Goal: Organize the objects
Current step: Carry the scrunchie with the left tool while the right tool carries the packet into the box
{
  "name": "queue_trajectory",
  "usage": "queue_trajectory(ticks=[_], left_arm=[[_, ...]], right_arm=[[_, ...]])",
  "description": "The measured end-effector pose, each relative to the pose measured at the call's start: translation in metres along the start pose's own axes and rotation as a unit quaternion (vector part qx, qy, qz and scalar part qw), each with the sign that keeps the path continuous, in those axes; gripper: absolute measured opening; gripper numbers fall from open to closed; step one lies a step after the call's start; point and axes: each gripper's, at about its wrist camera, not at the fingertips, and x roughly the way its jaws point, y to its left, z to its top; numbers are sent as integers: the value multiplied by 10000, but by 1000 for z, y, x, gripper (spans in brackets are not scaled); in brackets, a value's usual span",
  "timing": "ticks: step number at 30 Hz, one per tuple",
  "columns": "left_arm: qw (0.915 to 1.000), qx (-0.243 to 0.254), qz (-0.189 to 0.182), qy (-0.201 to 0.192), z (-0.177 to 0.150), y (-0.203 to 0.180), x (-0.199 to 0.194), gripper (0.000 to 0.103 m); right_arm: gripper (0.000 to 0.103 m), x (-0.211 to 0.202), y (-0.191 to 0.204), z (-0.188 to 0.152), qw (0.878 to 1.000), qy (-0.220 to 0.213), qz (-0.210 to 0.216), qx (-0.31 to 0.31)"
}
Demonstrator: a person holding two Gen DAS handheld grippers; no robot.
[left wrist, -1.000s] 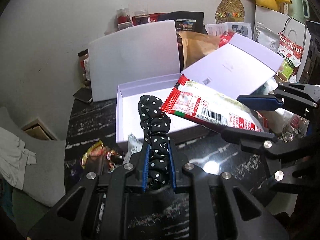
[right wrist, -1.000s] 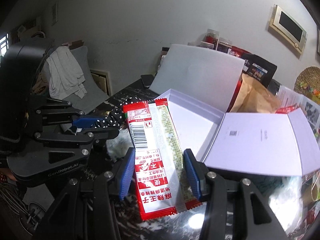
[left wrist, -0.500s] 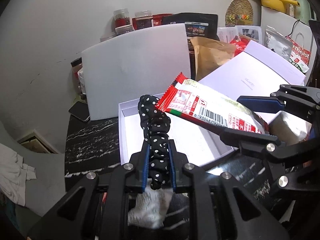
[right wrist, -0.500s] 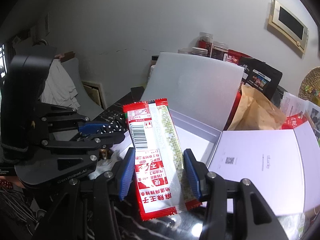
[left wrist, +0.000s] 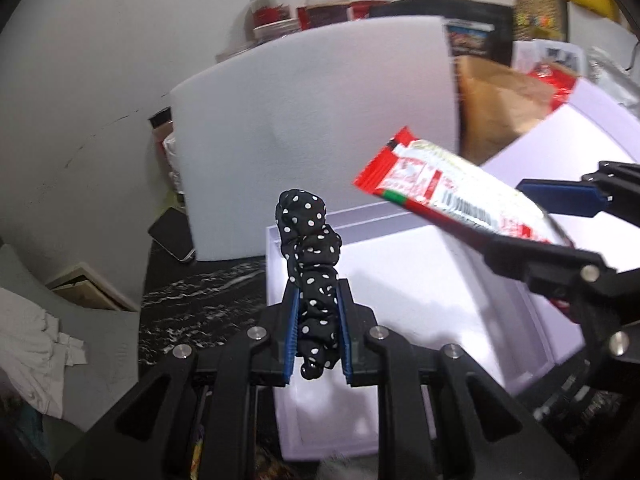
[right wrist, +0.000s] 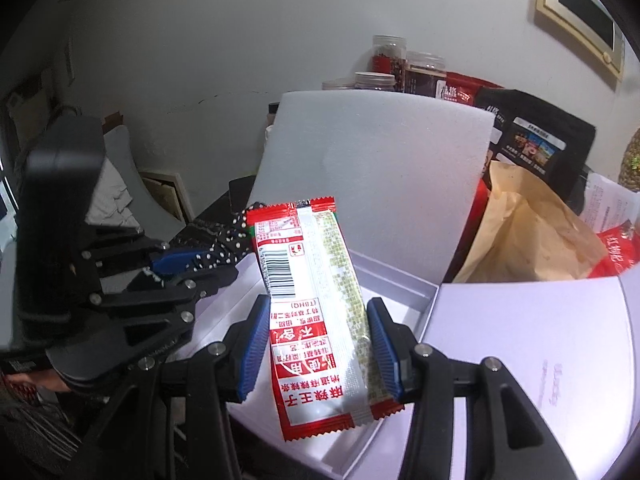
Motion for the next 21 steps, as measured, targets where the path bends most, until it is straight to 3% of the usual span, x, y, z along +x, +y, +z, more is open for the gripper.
queue_trajectory(ticks=[3, 12, 21], left_arm=[[9998, -156, -80, 89, 5, 4, 19, 16], [9994, -198, 194, 203, 18, 9, 55, 16], [9986, -200, -46, 485, 12, 6, 86, 16]], right_arm=[[49, 17, -8, 7, 9999, 70, -2, 82], [49, 56, -27, 11, 9990, 243, 58, 372], [49, 84, -37, 0, 9969, 621, 32, 475]])
